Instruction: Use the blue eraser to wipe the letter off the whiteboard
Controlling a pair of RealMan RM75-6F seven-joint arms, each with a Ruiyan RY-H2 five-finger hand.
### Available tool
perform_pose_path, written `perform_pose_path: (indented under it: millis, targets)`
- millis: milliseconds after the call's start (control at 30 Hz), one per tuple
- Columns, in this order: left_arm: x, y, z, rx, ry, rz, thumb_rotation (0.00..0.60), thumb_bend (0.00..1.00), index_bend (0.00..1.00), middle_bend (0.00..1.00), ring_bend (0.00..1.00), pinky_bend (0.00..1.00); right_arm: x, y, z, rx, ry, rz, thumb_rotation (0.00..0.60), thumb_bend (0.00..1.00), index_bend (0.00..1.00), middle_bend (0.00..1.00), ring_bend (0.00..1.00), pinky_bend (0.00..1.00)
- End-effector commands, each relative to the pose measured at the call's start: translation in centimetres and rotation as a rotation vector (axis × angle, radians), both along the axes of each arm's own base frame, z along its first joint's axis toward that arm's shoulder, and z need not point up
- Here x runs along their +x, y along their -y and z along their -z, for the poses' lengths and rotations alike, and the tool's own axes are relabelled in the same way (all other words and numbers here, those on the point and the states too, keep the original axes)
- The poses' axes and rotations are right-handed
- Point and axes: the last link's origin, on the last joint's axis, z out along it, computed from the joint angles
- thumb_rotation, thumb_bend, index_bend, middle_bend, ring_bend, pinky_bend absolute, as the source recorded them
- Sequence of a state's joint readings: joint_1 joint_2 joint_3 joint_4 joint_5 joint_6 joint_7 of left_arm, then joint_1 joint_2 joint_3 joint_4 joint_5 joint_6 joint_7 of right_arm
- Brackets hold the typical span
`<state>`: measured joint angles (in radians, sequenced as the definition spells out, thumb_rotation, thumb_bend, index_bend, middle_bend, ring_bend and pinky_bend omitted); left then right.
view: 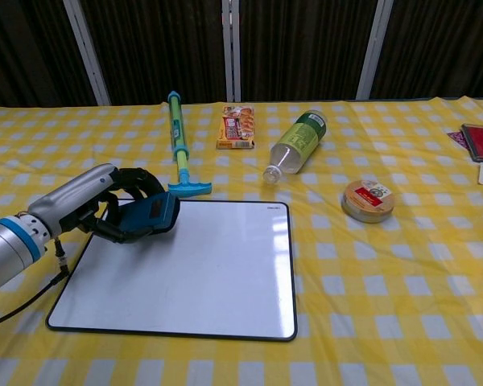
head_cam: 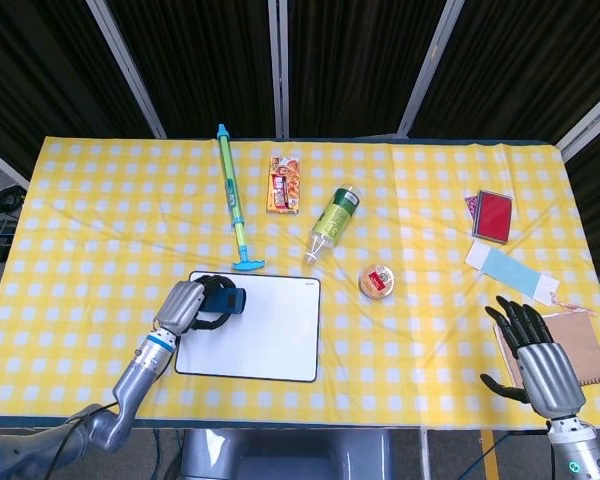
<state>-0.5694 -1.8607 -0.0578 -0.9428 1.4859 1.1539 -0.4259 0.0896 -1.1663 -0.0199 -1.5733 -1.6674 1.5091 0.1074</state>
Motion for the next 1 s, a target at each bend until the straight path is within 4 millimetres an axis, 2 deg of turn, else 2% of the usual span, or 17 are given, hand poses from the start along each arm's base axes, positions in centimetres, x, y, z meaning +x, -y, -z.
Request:
perform_pose_path:
  millis: [33, 167, 367, 467, 600, 867, 1000]
  targets:
    - [-0.5, -0.2, -1.0, 0.017, 0.029, -0.012, 0.6, 0.62, 0.83, 0.63, 0.56, 0.56, 0.1, 0.0, 0.1, -0.001, -0.001, -0.001, 0.6, 0.05, 0.11, 0.0, 0.0, 0.0]
    - [0.3, -0.6, -2.0, 0.038, 0.075, -0.004, 0.6, 0.62, 0.83, 0.63, 0.56, 0.56, 0.1, -0.1, 0.0, -0.003, 0.0, -0.002, 0.6, 0.05, 0.11, 0.0, 0.0, 0.0]
    - [3.0, -0.7, -2.4, 0.031, 0.109, 0.038, 0.6, 0.62, 0.83, 0.63, 0.56, 0.56, 0.1, -0.1, -0.1, -0.005, 0.003, -0.003, 0.6, 0.04, 0.11, 0.0, 0.0, 0.0]
    - [4.2, -0.4, -1.6, 0.009, 0.101, 0.052, 0.6, 0.62, 0.83, 0.63, 0.56, 0.56, 0.1, -0.1, -0.2, -0.008, 0.007, -0.002, 0.6, 0.05, 0.11, 0.0, 0.0, 0.0]
    - [5.5, 0.0, 0.4, -0.029, 0.069, 0.066, 0.6, 0.62, 0.83, 0.63, 0.56, 0.56, 0.0, -0.1, -0.4, -0.007, 0.013, -0.002, 0.6, 0.05, 0.11, 0.0, 0.0, 0.0]
    - [6.2, -0.3, 2.9, -0.068, 0.045, 0.053, 0.6, 0.62, 0.83, 0.63, 0.56, 0.56, -0.2, 0.2, -0.5, -0.008, 0.022, 0.009, 0.6, 0.05, 0.1, 0.0, 0.0, 0.0]
    - [6.3, -0.5, 3.5, -0.081, 0.054, 0.037, 0.6, 0.62, 0.83, 0.63, 0.56, 0.56, -0.4, 0.3, -0.6, -0.008, 0.022, 0.015, 0.6, 0.05, 0.1, 0.0, 0.0, 0.0]
